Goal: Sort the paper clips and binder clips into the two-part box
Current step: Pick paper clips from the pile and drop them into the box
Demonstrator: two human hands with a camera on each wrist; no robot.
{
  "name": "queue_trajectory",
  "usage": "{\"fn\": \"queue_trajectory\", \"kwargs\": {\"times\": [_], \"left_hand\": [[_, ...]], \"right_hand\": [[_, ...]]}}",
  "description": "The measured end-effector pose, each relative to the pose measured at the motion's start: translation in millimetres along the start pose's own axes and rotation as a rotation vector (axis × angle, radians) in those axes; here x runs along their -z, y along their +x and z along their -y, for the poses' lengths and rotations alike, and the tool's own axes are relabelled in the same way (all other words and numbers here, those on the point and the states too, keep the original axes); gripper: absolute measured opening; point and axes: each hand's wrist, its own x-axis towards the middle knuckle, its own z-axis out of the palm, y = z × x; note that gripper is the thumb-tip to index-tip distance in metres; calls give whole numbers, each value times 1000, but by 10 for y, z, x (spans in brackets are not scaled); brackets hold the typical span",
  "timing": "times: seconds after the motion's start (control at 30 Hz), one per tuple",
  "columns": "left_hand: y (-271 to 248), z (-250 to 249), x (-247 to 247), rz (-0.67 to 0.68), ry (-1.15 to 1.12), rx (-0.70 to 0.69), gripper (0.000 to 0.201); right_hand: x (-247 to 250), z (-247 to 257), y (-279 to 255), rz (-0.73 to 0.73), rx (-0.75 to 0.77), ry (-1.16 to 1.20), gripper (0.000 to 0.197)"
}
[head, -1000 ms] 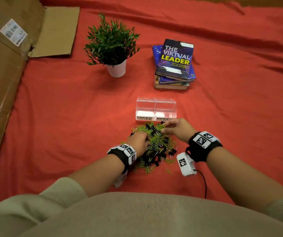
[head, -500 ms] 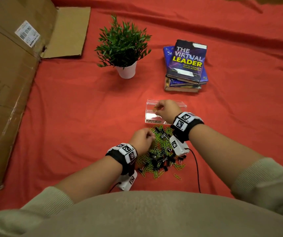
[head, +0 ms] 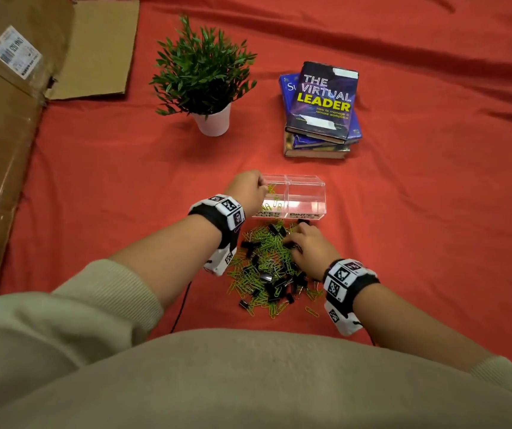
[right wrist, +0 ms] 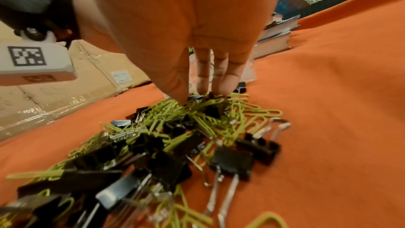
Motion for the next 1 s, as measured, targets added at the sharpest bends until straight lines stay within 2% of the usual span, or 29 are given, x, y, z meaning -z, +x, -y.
{"fn": "queue_trajectory", "kwargs": {"times": [0.1, 0.23, 0.37, 0.5, 0.63, 0.73, 0.8, 0.87, 1.0], "left_hand": [[-13, 27, -79, -9, 94, -58, 6], [-248, 127, -201, -125, 133, -143, 10], [-525, 331, -413, -17, 182, -112, 6], [-656, 546, -506, 81, 256, -44, 30], [-711, 669, -464, 114, 322, -65, 28], [-729, 723, -428, 132, 344, -61, 23], [-739, 725, -410, 150, 377, -61, 22], [-743, 690, -396, 153, 401, -62, 22], [-706, 580, -406, 90, 370, -84, 22]], "right_hand": [[11, -62, -75, -40, -7, -78, 27], [56, 58, 14, -149, 87, -43, 29], [-8, 247, 204, -65, 205, -100, 46], [-30, 199, 205, -53, 127, -166, 43], [1, 47, 72, -91, 11, -182, 34], [8, 53, 55, -133, 13, -143, 32], [-7, 133, 92, -138, 90, -78, 38], [-18, 234, 138, -78, 156, -49, 49], [-69, 288, 233, 19, 163, -134, 63]]}}
